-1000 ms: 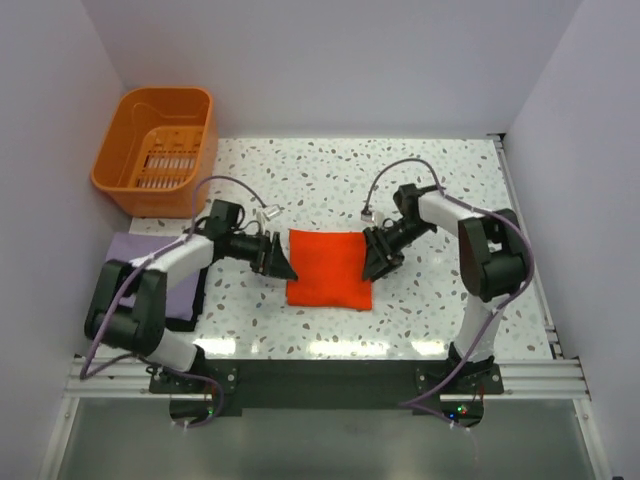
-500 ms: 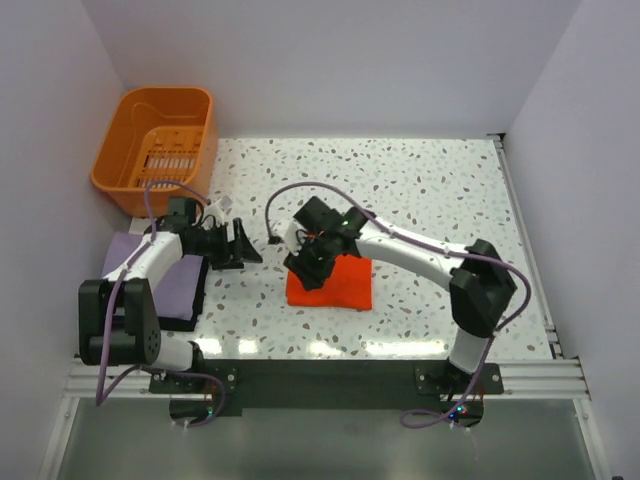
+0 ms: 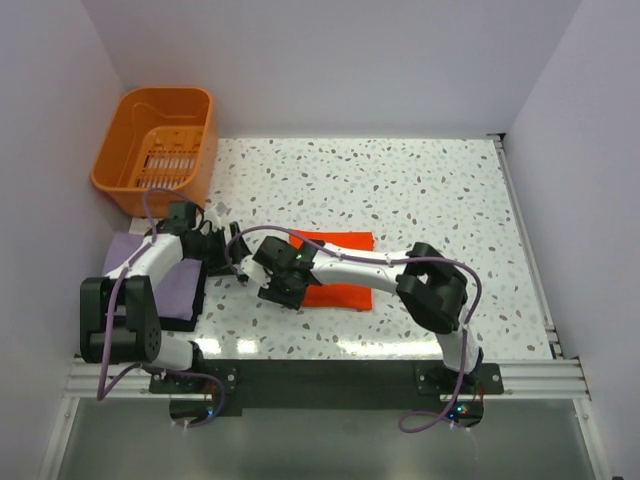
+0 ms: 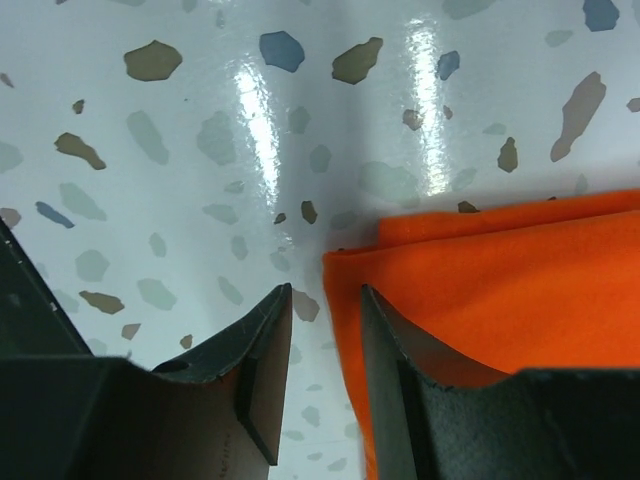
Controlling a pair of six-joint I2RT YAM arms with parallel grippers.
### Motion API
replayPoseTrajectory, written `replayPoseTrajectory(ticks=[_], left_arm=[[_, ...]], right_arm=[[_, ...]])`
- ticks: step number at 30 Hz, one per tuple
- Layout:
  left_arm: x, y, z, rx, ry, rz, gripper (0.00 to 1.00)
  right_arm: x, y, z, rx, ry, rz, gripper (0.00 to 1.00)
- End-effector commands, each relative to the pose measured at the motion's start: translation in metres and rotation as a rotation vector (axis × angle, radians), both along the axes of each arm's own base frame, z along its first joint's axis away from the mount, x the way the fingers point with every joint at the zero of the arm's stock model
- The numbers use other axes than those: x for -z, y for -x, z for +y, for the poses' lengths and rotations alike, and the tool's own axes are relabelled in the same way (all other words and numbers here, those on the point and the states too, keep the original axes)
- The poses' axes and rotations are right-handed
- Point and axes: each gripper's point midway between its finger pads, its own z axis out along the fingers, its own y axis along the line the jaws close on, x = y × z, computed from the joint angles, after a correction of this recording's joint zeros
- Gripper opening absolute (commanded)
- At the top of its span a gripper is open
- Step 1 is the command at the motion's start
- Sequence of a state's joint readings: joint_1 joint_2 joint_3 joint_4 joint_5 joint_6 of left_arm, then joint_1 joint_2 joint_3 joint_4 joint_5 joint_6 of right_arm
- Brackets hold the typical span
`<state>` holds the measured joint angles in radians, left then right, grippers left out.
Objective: Fold and stack the t-shirts
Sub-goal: Neatly place the folded tshirt to the corner
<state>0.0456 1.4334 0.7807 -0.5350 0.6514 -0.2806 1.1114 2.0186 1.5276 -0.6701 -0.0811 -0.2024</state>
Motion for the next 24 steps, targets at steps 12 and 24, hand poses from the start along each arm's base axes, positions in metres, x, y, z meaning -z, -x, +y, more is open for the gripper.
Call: replayPoseTrajectory(ticks=[12, 24], left_arm=[[0.012, 0.005, -0.009, -0.021, 0.076, 0.053, 0.84], [0.004, -0.007, -0.064, 0.002, 0.284, 0.054, 0.88]], right_arm=[[0.027, -0.013, -0.007, -0.007, -0.014, -0.079, 0.0], [-0.053, -0.017, 0.007, -0.06, -0.256, -0.137, 0.0]])
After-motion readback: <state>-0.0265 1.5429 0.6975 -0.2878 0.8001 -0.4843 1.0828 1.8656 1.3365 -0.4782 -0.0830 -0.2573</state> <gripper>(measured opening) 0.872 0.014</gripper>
